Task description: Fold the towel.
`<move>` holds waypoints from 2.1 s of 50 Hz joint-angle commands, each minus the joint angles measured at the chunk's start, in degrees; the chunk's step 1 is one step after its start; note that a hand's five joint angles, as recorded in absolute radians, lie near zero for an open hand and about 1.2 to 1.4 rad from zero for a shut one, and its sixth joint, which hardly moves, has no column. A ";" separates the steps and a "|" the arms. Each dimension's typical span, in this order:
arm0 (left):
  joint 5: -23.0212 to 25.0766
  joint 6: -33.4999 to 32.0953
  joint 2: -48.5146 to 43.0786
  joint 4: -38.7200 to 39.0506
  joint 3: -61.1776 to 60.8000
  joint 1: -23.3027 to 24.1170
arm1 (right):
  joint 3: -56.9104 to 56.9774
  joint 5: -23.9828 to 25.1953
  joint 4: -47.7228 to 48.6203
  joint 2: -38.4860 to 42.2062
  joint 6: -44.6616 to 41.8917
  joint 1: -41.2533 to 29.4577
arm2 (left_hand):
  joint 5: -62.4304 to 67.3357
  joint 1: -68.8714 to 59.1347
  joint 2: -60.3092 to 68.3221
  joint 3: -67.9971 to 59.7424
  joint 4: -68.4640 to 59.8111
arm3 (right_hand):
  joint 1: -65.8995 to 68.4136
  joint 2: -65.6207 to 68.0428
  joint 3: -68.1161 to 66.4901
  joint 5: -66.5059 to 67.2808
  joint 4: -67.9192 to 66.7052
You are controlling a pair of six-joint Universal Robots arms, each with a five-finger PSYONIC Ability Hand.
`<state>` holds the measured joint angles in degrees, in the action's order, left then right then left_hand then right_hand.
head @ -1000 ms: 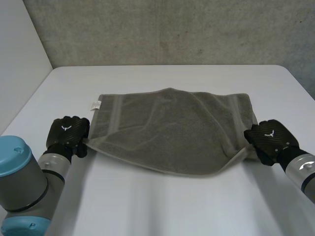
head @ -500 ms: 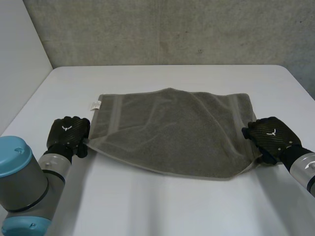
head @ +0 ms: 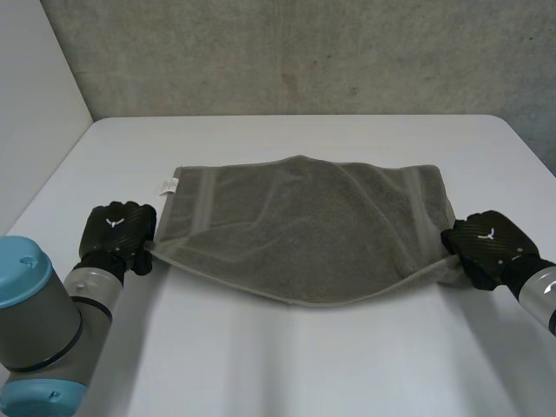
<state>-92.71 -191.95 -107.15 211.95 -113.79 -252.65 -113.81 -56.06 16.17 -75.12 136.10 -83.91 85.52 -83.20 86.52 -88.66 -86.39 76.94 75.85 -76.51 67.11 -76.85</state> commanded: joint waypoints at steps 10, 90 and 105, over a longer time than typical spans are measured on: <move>0.24 -2.72 13.53 -8.21 -2.83 -1.18 | -1.07 0.07 -11.06 -16.71 0.93 5.15 | -15.52 3.20 -6.52 8.66 6.39 | 3.06 4.15 -3.49 2.89 -3.15; 2.00 -6.51 -29.96 -25.71 51.65 1.10 | 58.65 -28.05 -19.43 31.20 5.14 -15.15 | -85.47 73.15 -76.48 78.62 76.34 | -66.94 -65.85 66.51 -67.11 66.85; 2.44 -3.35 -7.91 -18.25 19.69 -1.62 | 32.25 -21.90 -17.58 16.41 5.23 -8.99 | -85.14 72.82 -76.14 78.28 76.01 | -66.94 -65.85 66.51 -67.11 66.85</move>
<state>-90.37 -197.52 -119.65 188.88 -84.03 -254.31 -74.12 -81.30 -2.21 -56.66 141.31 -96.48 12.57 -15.14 14.57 -13.91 -15.20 13.19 14.65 -14.31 3.35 -14.98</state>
